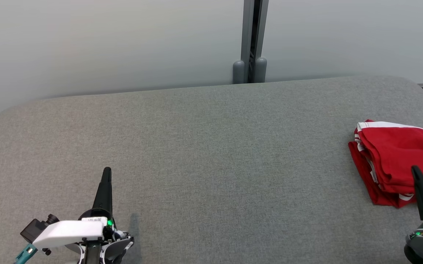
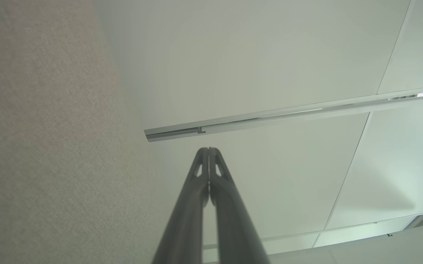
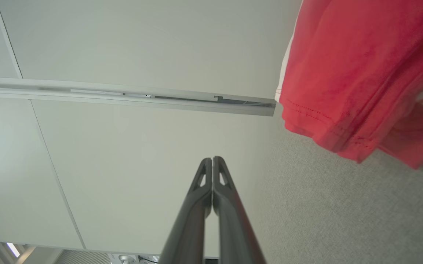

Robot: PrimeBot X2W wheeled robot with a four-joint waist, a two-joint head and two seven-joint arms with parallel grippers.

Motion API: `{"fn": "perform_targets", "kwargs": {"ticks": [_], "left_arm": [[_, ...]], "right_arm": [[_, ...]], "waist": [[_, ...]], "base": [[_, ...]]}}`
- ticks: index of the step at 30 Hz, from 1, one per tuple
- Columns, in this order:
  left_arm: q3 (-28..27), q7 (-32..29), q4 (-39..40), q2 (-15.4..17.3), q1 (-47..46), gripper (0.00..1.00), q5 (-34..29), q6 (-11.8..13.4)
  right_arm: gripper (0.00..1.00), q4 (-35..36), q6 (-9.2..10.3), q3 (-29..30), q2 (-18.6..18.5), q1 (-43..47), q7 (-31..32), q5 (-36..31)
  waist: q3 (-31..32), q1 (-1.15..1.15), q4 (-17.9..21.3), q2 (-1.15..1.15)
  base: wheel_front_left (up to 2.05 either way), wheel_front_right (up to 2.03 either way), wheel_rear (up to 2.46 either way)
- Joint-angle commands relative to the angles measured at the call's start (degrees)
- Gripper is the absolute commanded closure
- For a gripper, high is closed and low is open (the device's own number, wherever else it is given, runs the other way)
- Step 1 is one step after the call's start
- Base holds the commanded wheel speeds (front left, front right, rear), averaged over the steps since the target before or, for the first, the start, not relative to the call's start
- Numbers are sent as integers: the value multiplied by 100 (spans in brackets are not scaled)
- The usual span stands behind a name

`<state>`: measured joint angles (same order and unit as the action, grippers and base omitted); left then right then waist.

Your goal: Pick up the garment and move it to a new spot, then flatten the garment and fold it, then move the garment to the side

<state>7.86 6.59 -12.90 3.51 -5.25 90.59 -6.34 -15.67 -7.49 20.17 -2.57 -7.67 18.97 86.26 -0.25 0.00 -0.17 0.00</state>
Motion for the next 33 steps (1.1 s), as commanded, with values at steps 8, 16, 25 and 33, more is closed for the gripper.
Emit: {"fn": "perform_targets", "kwargs": {"ticks": [8, 16, 25, 33], "left_arm": [[-92, -1, -74, -67, -156, 100, 323, -140], [-93, -1, -78, -71, -141, 100, 333, -145], [-91, -1, -78, -71, -140, 100, 333, -145], [-91, 0, -77, -71, -140, 100, 333, -145]], "right_arm": [[100, -125, 0, 87, -57, -121, 106, 372], [100, -121, 0, 83, -56, -117, 105, 391], [100, -120, 0, 84, -56, -117, 106, 391], [100, -121, 0, 84, -56, -117, 106, 391]], "waist": [[-10, 0, 15, 0], [-12, 0, 16, 0], [-12, 0, 16, 0], [-12, 0, 16, 0]], "base": [[0, 0, 0], [0, 0, 0], [0, 0, 0], [0, 0, 0]]}}
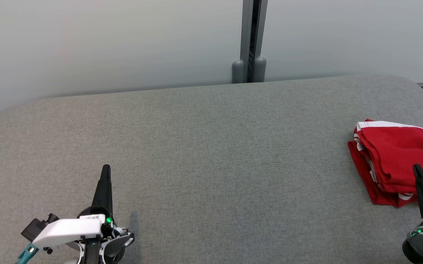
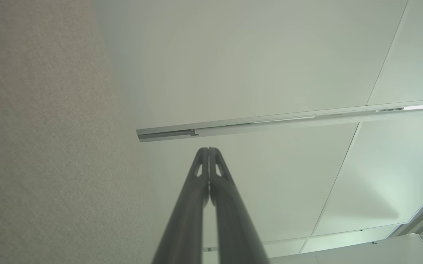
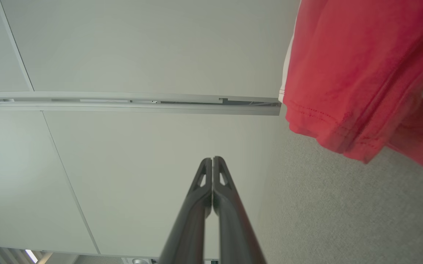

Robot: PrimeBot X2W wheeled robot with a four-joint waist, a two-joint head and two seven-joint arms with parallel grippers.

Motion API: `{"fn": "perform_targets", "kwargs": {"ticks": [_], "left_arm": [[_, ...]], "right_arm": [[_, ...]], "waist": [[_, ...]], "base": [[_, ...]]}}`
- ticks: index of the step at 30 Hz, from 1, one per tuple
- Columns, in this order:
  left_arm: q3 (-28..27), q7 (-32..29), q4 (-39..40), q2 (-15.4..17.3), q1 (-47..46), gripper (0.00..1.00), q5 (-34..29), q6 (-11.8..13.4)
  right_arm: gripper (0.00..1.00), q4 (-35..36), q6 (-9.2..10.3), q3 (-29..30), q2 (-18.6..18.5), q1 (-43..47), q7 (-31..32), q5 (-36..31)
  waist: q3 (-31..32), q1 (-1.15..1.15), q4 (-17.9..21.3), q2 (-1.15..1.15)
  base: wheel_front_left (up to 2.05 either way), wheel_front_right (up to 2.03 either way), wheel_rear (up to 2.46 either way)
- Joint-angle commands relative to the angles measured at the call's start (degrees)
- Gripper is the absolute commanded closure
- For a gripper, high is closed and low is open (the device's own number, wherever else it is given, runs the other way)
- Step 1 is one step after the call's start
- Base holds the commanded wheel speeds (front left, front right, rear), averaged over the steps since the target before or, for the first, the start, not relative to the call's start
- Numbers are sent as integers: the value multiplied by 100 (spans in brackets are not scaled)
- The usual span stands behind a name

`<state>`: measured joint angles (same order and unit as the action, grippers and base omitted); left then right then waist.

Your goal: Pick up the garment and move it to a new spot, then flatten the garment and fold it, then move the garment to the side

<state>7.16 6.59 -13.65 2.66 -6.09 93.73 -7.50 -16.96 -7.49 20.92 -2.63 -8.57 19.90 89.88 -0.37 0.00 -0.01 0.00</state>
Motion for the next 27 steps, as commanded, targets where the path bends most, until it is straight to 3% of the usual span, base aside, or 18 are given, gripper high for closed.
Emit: {"fn": "perform_targets", "kwargs": {"ticks": [1, 27], "left_arm": [[-20, 0, -2, 14, -56, 100, 19, -30], [-19, 1, -1, 14, -56, 100, 20, -30]], "right_arm": [[100, 8, 0, 7, -50, -27, 12, 29], [100, 8, 0, 9, -49, -27, 13, 29]], "waist": [[0, 0, 0, 0], [0, 0, 0, 0]], "base": [[0, 0, 0], [0, 0, 0]]}}
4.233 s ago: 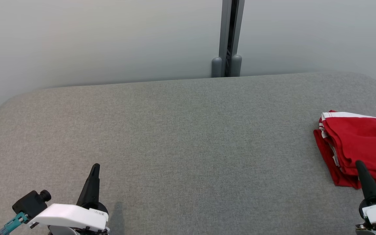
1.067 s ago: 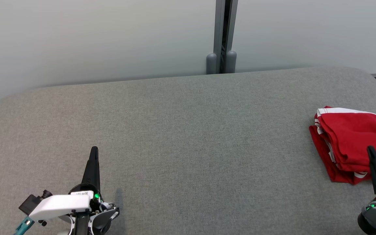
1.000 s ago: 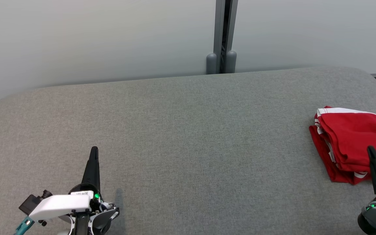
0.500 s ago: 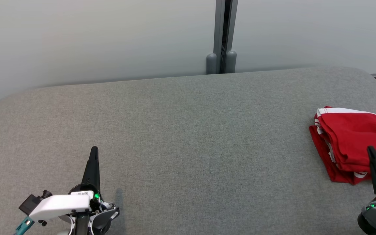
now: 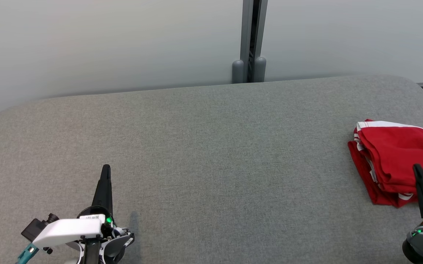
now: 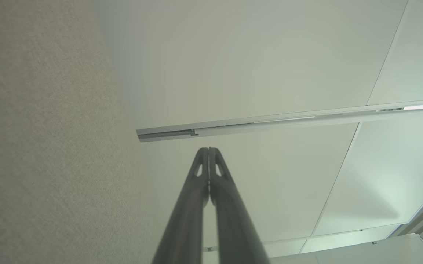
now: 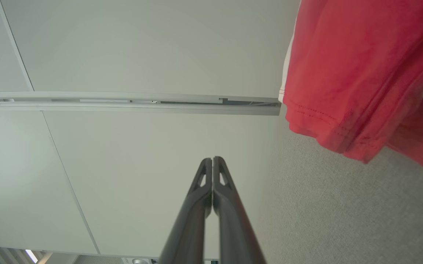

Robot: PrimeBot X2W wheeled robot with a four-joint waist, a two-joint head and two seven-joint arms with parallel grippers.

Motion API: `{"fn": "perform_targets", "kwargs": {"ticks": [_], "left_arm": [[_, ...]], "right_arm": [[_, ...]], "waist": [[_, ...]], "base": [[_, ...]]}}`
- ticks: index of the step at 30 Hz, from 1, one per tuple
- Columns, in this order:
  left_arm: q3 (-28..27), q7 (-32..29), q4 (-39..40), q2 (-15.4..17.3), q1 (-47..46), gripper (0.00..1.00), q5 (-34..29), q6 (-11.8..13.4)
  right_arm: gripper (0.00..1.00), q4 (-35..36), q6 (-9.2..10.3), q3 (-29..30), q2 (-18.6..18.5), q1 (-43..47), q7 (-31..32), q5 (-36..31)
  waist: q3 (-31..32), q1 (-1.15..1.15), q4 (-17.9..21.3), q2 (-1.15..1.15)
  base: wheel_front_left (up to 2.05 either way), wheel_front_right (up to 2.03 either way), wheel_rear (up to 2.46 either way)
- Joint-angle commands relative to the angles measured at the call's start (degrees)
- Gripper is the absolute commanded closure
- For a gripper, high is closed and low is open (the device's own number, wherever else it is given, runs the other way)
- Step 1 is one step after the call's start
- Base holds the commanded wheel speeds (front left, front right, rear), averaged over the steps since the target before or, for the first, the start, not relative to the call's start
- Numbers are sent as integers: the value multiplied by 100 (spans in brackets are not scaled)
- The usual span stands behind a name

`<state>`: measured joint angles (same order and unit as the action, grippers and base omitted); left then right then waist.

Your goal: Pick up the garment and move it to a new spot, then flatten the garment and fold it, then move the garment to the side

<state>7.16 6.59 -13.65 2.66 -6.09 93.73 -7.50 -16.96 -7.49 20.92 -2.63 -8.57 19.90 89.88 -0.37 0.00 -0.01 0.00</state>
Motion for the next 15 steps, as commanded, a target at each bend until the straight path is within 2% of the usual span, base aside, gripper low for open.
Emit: {"fn": "perform_targets", "kwargs": {"ticks": [1, 15], "left_arm": [[-19, 1, -1, 14, -56, 100, 20, -30], [-19, 1, 0, 14, -56, 100, 20, -30]], "right_arm": [[100, 8, 0, 7, -49, -27, 13, 29], [100, 8, 0, 8, -49, -27, 13, 29]], "waist": [[0, 0, 0, 0], [0, 0, 0, 0]], "base": [[0, 0, 0], [0, 0, 0]]}}
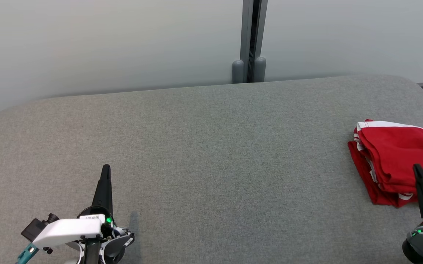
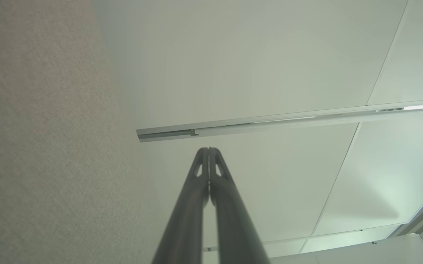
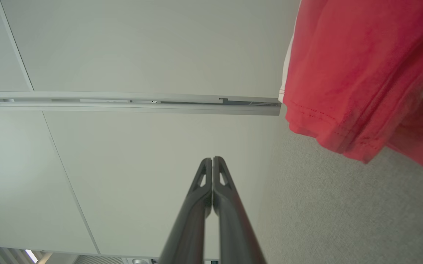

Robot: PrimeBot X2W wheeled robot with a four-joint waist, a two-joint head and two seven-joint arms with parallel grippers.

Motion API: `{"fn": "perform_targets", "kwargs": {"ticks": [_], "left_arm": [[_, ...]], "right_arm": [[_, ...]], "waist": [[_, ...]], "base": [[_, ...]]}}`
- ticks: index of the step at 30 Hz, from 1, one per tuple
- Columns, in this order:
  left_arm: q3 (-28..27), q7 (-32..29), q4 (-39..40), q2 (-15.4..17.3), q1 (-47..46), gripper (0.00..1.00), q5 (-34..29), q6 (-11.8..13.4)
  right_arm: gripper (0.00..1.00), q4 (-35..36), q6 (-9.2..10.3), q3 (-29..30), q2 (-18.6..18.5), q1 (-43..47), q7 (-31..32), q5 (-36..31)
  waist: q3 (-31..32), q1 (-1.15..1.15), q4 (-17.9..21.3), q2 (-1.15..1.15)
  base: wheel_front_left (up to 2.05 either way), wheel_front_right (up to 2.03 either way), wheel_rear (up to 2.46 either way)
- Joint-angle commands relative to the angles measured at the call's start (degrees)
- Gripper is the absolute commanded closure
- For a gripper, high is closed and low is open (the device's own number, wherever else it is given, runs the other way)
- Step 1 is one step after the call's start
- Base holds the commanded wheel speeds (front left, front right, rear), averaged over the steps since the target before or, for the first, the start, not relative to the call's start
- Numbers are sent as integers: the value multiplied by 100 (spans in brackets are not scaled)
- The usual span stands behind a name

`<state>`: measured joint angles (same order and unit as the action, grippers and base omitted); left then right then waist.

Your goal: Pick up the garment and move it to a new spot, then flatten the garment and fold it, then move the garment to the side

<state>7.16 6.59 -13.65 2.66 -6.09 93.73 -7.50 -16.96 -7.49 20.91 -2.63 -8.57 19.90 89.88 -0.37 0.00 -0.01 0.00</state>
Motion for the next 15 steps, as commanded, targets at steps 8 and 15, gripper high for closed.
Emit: {"fn": "perform_targets", "kwargs": {"ticks": [8, 15], "left_arm": [[-19, 1, 0, 14, -56, 100, 21, -30], [-19, 1, 0, 14, -56, 100, 21, -30]], "right_arm": [[100, 8, 0, 10, -49, -27, 13, 29], [100, 8, 0, 8, -49, -27, 13, 28]], "waist": [[0, 0, 0, 0], [0, 0, 0, 0]], "base": [[0, 0, 0], [0, 0, 0]]}}
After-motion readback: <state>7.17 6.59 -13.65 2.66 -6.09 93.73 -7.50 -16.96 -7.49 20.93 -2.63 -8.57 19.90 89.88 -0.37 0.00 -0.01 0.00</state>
